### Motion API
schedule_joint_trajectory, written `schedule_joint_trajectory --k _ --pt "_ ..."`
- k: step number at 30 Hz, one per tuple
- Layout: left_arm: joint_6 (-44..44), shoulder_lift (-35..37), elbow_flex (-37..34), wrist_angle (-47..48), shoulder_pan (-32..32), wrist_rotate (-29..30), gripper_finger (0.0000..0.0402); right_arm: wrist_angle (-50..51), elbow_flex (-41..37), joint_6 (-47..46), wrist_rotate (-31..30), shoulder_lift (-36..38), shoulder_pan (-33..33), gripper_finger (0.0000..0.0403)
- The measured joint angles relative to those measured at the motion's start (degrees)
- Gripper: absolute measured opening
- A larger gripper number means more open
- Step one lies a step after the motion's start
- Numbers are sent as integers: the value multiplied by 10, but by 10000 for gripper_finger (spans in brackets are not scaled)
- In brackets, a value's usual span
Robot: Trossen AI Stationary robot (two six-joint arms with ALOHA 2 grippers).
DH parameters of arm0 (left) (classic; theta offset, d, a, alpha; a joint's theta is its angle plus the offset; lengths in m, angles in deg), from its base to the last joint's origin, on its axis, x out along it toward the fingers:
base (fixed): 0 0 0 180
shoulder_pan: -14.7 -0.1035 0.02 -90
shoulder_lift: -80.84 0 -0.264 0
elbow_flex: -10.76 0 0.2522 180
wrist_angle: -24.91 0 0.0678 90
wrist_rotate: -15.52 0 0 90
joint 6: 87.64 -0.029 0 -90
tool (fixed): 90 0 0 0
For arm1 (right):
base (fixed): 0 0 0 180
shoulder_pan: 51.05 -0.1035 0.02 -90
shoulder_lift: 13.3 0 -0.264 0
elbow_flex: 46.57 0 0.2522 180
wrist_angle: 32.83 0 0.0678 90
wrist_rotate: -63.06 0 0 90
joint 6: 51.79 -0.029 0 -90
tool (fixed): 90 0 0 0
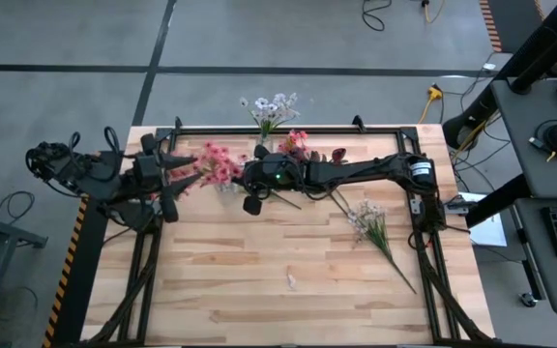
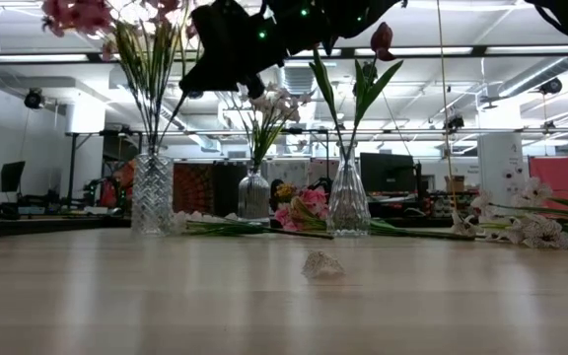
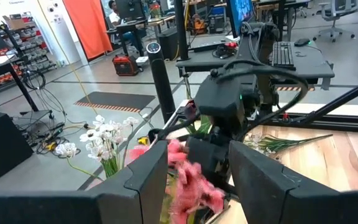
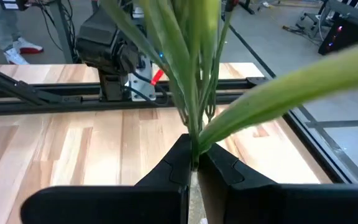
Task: Sort flowers into vase by color
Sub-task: Put the left pink flower into the bottom left transparent vase
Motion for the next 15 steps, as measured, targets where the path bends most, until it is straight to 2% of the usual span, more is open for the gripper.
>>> schedule_joint_trajectory --k 15 --pt "0 1 0 0 0 0 155 -7 0 -6 0 1 0 13"
